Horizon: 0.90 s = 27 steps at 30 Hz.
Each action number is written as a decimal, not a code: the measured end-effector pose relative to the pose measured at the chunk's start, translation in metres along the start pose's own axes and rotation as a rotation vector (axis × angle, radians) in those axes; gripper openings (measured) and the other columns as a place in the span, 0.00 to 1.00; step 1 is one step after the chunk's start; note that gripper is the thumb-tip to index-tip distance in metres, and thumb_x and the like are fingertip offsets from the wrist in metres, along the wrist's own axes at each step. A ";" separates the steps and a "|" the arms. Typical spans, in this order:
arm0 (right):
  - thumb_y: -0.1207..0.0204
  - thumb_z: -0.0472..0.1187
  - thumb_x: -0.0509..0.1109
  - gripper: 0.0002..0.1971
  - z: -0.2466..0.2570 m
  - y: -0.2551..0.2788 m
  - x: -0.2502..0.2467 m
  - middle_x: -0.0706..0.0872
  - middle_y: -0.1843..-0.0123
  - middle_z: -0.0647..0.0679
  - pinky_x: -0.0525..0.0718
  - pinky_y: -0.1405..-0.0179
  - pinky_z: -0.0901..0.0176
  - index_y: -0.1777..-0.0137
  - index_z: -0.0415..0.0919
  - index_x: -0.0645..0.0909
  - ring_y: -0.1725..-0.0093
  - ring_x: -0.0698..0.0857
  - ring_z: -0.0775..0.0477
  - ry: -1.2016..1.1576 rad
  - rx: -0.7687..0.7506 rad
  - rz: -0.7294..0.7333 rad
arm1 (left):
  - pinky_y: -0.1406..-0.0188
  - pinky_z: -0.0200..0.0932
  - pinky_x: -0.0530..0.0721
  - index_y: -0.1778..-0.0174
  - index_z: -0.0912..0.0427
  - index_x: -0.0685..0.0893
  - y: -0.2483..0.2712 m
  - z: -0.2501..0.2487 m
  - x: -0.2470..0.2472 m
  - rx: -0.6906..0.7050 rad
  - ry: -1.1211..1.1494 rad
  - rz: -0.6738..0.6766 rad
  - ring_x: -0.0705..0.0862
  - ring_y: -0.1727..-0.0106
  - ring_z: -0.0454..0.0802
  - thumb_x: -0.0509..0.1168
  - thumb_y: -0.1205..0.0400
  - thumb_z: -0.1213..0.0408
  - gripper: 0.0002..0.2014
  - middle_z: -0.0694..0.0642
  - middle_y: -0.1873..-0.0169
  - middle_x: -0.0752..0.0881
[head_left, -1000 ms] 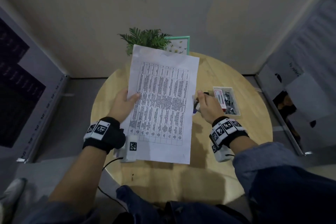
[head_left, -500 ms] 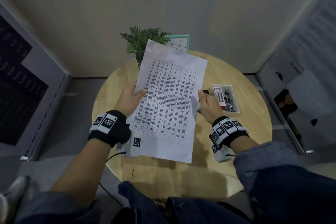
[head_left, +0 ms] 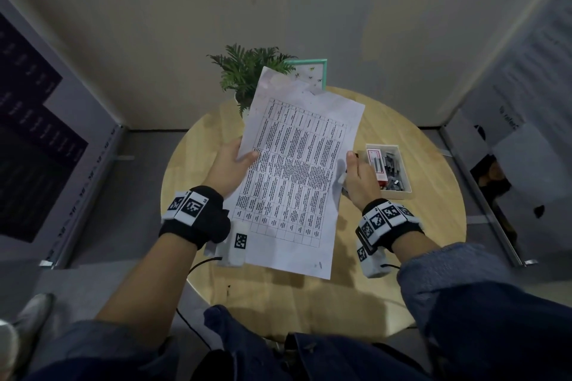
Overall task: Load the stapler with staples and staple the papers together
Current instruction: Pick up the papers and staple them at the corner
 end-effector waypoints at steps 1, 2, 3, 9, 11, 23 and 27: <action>0.14 0.49 0.47 0.20 0.001 0.001 -0.002 0.76 0.67 0.49 0.76 0.46 0.45 0.66 0.48 0.71 0.54 0.81 0.38 0.002 0.004 -0.017 | 0.25 0.59 0.73 0.31 0.62 0.77 0.000 0.001 0.001 -0.001 0.002 0.005 0.81 0.31 0.51 0.61 0.17 0.70 0.17 0.58 0.35 0.84; 0.14 0.48 0.47 0.21 -0.001 0.000 -0.002 0.76 0.69 0.49 0.75 0.48 0.46 0.69 0.49 0.69 0.56 0.81 0.38 0.006 0.015 -0.030 | 0.25 0.59 0.73 0.31 0.61 0.77 0.001 0.001 0.002 -0.001 0.002 0.011 0.81 0.31 0.51 0.61 0.17 0.69 0.17 0.57 0.35 0.84; 0.14 0.49 0.47 0.22 -0.003 0.000 -0.002 0.75 0.69 0.49 0.75 0.50 0.47 0.70 0.49 0.68 0.58 0.80 0.40 0.006 0.029 -0.037 | 0.25 0.60 0.72 0.31 0.60 0.77 0.001 0.002 0.002 -0.002 0.001 0.014 0.80 0.31 0.51 0.61 0.17 0.69 0.17 0.57 0.34 0.84; 0.14 0.51 0.46 0.25 -0.017 -0.005 0.003 0.74 0.76 0.47 0.76 0.60 0.47 0.74 0.46 0.67 0.68 0.78 0.41 -0.005 0.042 -0.049 | 0.26 0.58 0.73 0.30 0.63 0.76 0.003 0.005 0.004 -0.026 -0.005 -0.005 0.81 0.32 0.52 0.60 0.17 0.70 0.18 0.58 0.35 0.83; 0.14 0.50 0.47 0.27 -0.015 -0.005 0.003 0.73 0.77 0.46 0.74 0.63 0.48 0.76 0.45 0.68 0.70 0.77 0.43 -0.025 0.046 -0.045 | 0.26 0.54 0.73 0.30 0.63 0.76 0.003 0.006 0.003 -0.030 -0.004 -0.012 0.81 0.32 0.52 0.60 0.17 0.71 0.17 0.57 0.35 0.83; 0.14 0.50 0.44 0.28 -0.019 -0.001 -0.002 0.80 0.66 0.37 0.71 0.60 0.54 0.73 0.40 0.70 0.62 0.79 0.40 0.182 0.110 -0.077 | 0.31 0.42 0.75 0.29 0.64 0.75 0.005 0.011 0.011 -0.060 0.006 0.021 0.81 0.33 0.48 0.59 0.16 0.72 0.18 0.56 0.35 0.83; 0.14 0.53 0.42 0.29 -0.023 -0.003 0.003 0.80 0.68 0.40 0.75 0.58 0.53 0.72 0.41 0.71 0.64 0.80 0.41 0.201 0.145 -0.051 | 0.31 0.44 0.76 0.29 0.64 0.75 0.006 0.012 0.009 -0.062 -0.017 0.016 0.81 0.33 0.50 0.60 0.16 0.71 0.18 0.58 0.35 0.83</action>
Point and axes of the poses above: each hand's wrist, its own y-axis away from the middle knuckle, its own x-axis out of the palm, z = x × y, the point moved 9 cm from there along -y, towards the middle knuckle
